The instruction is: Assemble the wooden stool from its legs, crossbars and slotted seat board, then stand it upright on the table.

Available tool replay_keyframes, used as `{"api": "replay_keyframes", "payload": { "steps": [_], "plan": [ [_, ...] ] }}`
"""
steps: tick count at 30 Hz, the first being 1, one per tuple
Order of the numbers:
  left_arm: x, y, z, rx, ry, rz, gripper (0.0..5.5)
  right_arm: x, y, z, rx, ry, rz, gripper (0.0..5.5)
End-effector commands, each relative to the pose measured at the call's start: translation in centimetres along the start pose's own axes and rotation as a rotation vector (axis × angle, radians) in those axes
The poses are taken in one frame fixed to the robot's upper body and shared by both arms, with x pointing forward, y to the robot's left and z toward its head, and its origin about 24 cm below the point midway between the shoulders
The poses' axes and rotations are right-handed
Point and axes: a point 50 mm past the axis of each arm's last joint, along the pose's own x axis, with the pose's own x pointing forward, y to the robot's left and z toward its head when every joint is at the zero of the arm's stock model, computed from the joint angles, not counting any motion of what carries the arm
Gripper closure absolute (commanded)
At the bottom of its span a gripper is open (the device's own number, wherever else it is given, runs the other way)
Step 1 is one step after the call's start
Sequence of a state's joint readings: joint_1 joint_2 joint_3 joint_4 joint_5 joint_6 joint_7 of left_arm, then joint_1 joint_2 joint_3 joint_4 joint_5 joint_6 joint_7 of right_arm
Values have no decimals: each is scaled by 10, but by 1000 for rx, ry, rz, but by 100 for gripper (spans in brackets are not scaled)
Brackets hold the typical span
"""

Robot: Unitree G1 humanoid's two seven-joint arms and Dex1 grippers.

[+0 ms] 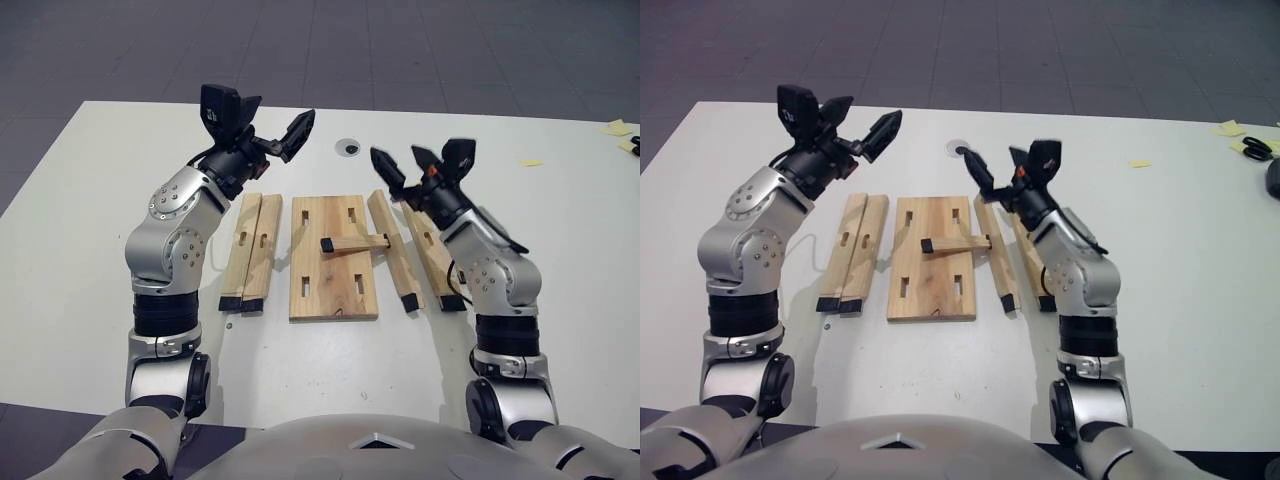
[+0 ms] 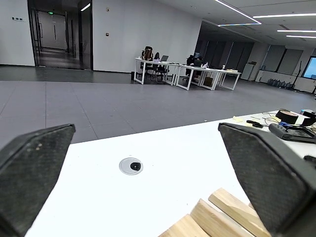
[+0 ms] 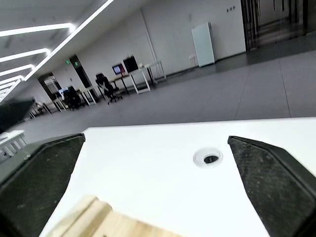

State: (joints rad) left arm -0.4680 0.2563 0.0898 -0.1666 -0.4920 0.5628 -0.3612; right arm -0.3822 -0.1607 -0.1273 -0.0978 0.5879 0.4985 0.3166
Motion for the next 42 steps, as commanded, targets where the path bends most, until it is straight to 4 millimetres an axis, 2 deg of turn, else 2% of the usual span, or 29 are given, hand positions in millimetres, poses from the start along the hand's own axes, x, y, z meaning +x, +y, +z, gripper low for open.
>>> {"api": "replay_keyframes", "payload": {
  "steps": [1,3,4,9,13,16,18,21,25,28,32,35,42],
  "plan": [
    [-1,-2,-2,14,14,-9,10,4,12,35,11,-127,73,12],
    [-2,-2,-1,13,14,-9,10,-4,13,34,2,-93,106,12],
    [-2,-2,-1,15,14,-5,10,-11,10,27,1,-45,109,12],
    [-6,1,-4,13,30,8,10,-55,-2,-23,65,270,36,12],
    [-9,0,-6,10,38,14,10,-84,5,-51,151,466,18,12],
    [-10,-1,-7,11,46,15,10,-93,13,-61,184,560,11,12],
    [-11,-3,-8,14,49,13,10,-95,14,-63,174,595,-14,12],
    [-12,-3,-8,13,53,13,10,-95,15,-62,128,618,-45,56],
    [-13,-5,-10,6,57,8,10,-91,16,-53,84,559,-41,120],
    [-13,-6,-11,3,61,2,10,-89,10,-48,60,531,-75,76],
    [-14,-6,-12,5,64,5,10,-97,9,-55,63,591,-101,12],
    [-14,-6,-11,6,64,7,10,-102,13,-62,92,630,-99,12],
    [-14,-4,-12,8,66,16,10,-96,12,-60,121,612,-155,121]
  ]
}}
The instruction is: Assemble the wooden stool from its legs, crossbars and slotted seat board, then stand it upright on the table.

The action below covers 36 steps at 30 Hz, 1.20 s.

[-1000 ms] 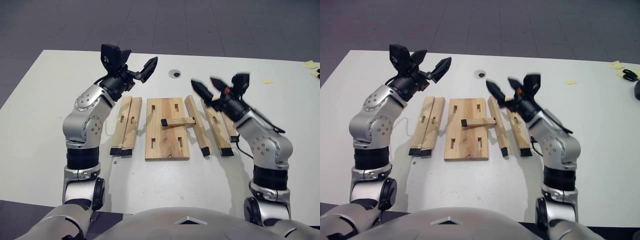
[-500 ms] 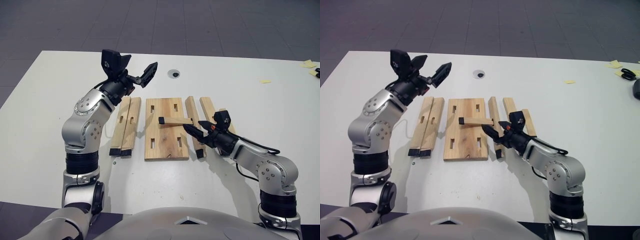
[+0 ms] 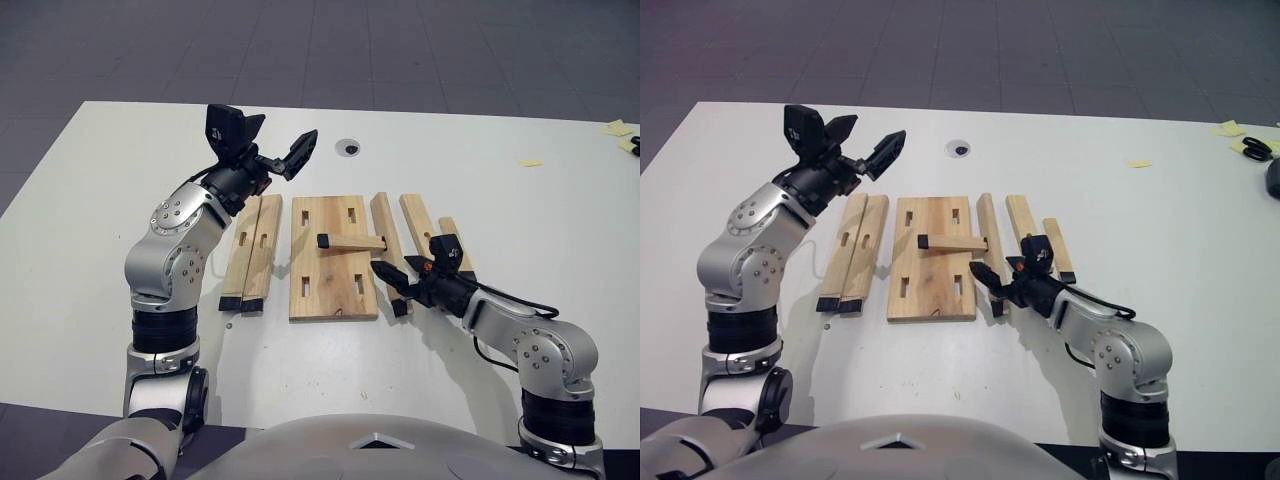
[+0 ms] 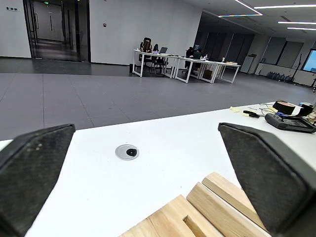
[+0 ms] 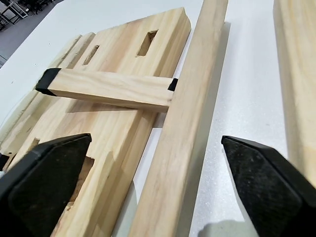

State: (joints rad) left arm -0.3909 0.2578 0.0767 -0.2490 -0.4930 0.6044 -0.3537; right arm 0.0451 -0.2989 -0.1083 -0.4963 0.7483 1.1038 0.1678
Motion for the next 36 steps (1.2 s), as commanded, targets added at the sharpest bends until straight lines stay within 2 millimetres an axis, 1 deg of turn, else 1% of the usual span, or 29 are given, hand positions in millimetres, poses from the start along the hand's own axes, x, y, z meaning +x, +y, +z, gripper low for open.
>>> {"api": "replay_keyframes", "payload": {
  "steps": [1,4,8,9,12,17,21,23,24,26,29,31,32,34,36],
  "plan": [
    [-2,3,-2,12,21,19,10,2,1,10,23,-29,-28,141],
    [-1,3,-1,14,20,22,10,4,2,9,53,-17,-48,185],
    [-2,4,-1,14,19,26,10,2,7,2,39,53,-51,243],
    [-2,4,-1,14,18,28,10,1,8,-1,37,73,-50,267],
    [-1,5,0,16,17,33,10,0,7,-4,26,110,-63,313],
    [-1,4,-1,15,18,37,10,1,4,4,3,84,-97,395],
    [-1,5,-1,18,15,41,10,3,5,11,-20,56,-103,445],
    [0,6,1,17,8,43,10,6,6,23,-53,-26,-92,446],
    [1,7,2,12,4,43,10,8,6,35,-50,-108,-62,446],
    [1,10,5,4,-5,45,10,8,1,57,1,-254,-4,446],
    [3,22,19,-104,-62,38,10,2,-11,86,104,-432,130,446],
    [5,27,36,-286,-130,-42,10,-11,-12,103,183,-521,329,446],
    [6,28,45,-382,-164,-104,10,-16,-10,108,195,-540,415,446],
    [7,31,64,-561,-222,-248,10,-23,-2,112,190,-523,573,446],
    [6,29,76,-653,-234,-383,10,-25,5,111,173,-476,657,446]
  ]
}}
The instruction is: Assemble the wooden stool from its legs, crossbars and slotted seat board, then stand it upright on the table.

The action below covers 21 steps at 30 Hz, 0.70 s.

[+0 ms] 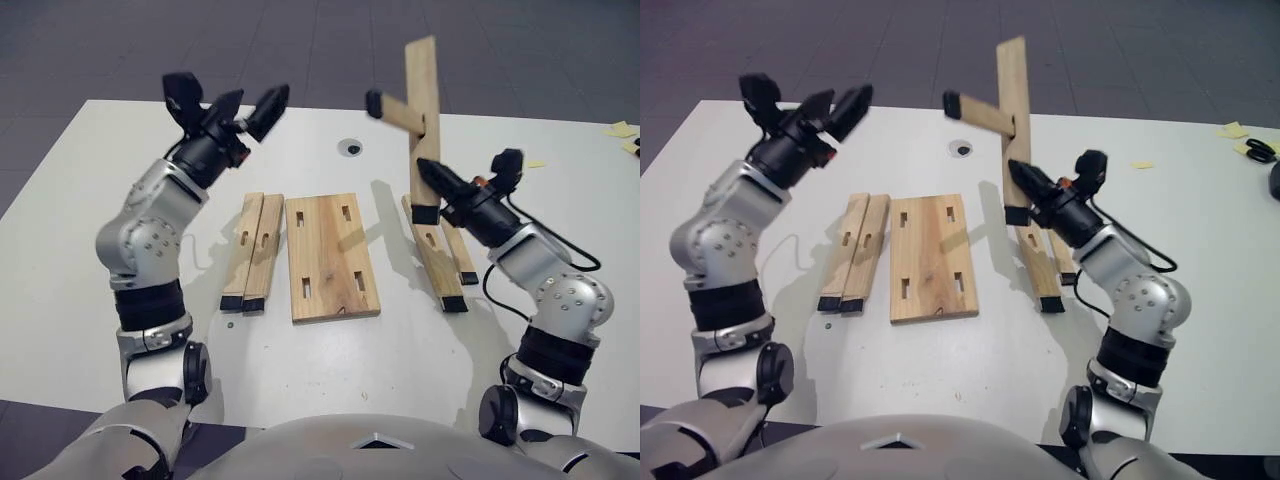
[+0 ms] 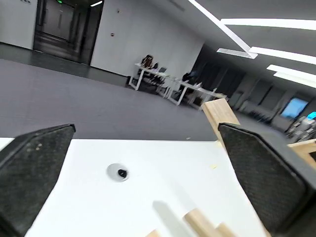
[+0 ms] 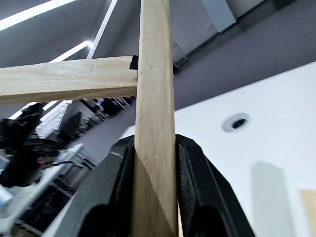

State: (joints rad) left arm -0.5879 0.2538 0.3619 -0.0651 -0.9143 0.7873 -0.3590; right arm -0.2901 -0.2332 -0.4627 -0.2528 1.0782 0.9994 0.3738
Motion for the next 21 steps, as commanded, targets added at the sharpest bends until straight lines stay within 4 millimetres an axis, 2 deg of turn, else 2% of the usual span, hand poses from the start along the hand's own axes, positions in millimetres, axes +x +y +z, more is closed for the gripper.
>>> {"api": "replay_keyframes", "payload": {
  "steps": [1,6,9,17,21],
  "plan": [
    [8,-18,29,-277,11,-309,10,3,21,5,56,86,267,446],
    [11,-27,9,-342,228,-420,10,9,38,-12,79,193,408,446],
    [13,-31,-1,-330,306,-429,10,10,45,-19,88,227,458,446],
    [20,-37,-4,-351,317,-466,10,10,47,-37,74,321,472,446],
    [18,-39,-3,-373,321,-499,77,9,47,-41,71,322,467,446]
  ]
}}
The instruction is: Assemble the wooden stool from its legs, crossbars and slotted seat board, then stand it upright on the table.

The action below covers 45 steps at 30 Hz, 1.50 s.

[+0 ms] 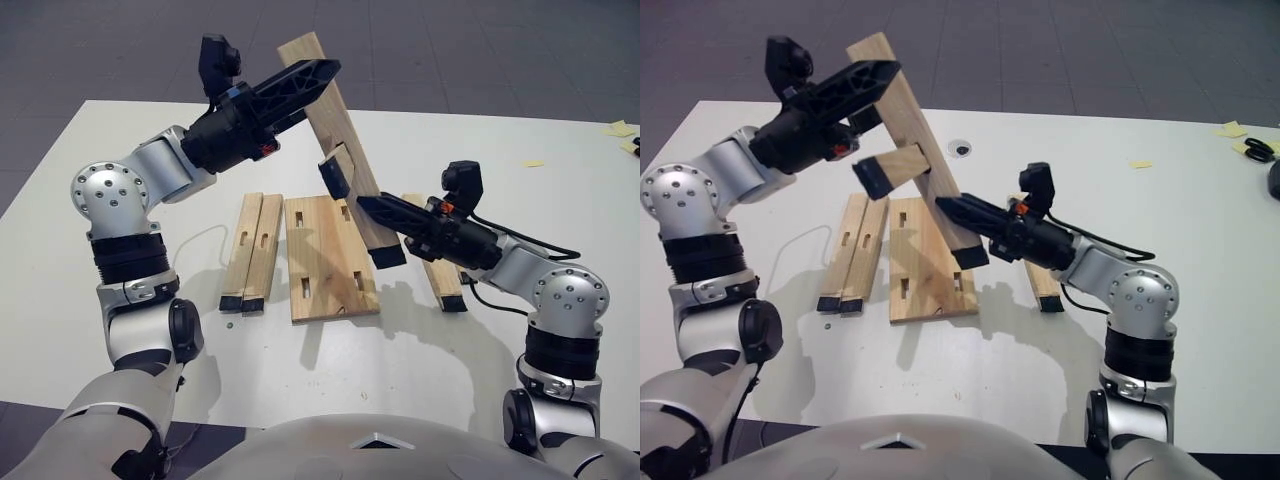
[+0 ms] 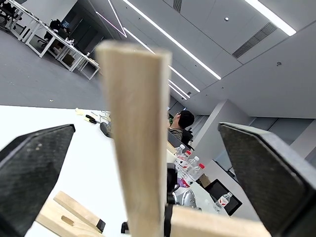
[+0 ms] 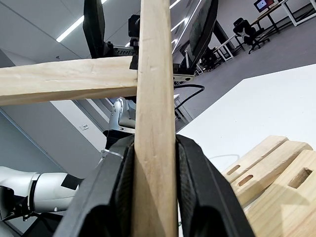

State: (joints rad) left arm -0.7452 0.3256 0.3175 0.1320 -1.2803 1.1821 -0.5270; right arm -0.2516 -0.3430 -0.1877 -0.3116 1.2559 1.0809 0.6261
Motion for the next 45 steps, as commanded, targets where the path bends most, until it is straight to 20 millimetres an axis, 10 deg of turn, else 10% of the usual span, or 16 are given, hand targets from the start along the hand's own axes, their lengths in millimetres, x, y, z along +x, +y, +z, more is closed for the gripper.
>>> {"api": "replay_keyframes", "payload": {
  "steps": [1,22,27,37,45],
  "plan": [
    [1,-7,3,-5,19,-53,91,0,3,0,-23,-5,7,446],
    [-1,-9,-2,-19,42,-73,437,2,3,-6,-29,-30,-9,446],
    [-4,-1,2,9,-14,0,440,3,0,-6,-33,-52,-40,446],
    [-28,-9,51,288,-397,276,447,-31,-16,-6,-94,-136,-359,276],
    [-47,-13,50,539,-361,501,447,-56,-25,-31,-464,224,-628,158]
  ]
}}
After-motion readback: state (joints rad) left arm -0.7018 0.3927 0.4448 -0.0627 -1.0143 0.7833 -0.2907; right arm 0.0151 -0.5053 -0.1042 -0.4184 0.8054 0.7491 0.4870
